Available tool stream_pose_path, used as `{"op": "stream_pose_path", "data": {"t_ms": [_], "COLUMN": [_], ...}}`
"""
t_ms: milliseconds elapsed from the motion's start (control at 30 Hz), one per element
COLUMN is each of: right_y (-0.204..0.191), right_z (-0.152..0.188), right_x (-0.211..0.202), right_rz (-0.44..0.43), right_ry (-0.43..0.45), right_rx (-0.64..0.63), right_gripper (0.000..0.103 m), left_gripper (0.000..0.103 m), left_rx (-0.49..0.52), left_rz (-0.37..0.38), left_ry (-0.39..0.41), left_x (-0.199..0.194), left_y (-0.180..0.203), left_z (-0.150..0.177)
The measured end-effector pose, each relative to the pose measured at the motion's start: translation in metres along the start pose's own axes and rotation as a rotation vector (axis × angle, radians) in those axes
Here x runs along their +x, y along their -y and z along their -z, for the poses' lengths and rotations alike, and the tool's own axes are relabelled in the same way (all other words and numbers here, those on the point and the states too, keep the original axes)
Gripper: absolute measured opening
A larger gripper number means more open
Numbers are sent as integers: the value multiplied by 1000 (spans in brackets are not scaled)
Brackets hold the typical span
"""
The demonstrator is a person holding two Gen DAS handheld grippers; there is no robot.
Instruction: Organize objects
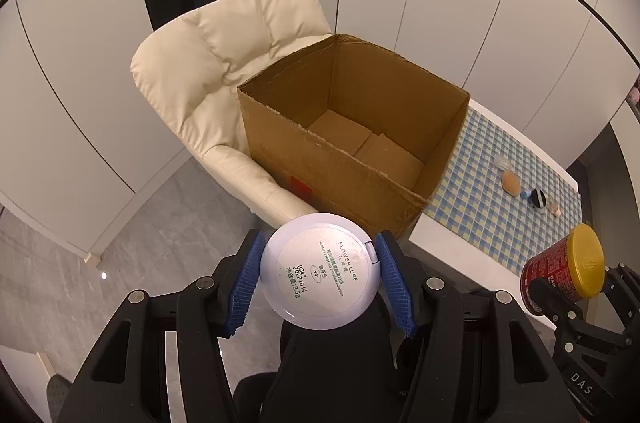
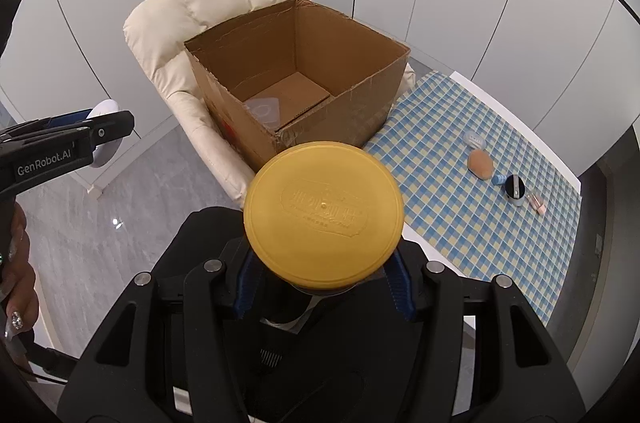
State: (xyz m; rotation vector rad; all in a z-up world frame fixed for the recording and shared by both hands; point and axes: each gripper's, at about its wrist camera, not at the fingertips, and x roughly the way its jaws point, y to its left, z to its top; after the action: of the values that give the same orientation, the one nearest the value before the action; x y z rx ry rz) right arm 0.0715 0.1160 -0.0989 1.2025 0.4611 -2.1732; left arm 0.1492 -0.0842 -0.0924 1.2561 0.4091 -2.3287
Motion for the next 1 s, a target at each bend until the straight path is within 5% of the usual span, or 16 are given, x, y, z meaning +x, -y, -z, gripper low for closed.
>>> {"op": "stream_pose_path", "data": {"t_ms": [533, 1000], "right_y": [12, 3], "right_z": [-76, -150], "right_x": [51, 144], "right_rz": [7, 4], "right_ry": [53, 29], "right_rx": [-11, -39], "right_gripper": [56, 56], "left_gripper": [58, 58], "left_rx": [-5, 1], "left_rz": [-18, -43], "left_ry": [23, 30], "left_x": [60, 134], "left_y": [9, 15], "left_z": [-60, -121]}}
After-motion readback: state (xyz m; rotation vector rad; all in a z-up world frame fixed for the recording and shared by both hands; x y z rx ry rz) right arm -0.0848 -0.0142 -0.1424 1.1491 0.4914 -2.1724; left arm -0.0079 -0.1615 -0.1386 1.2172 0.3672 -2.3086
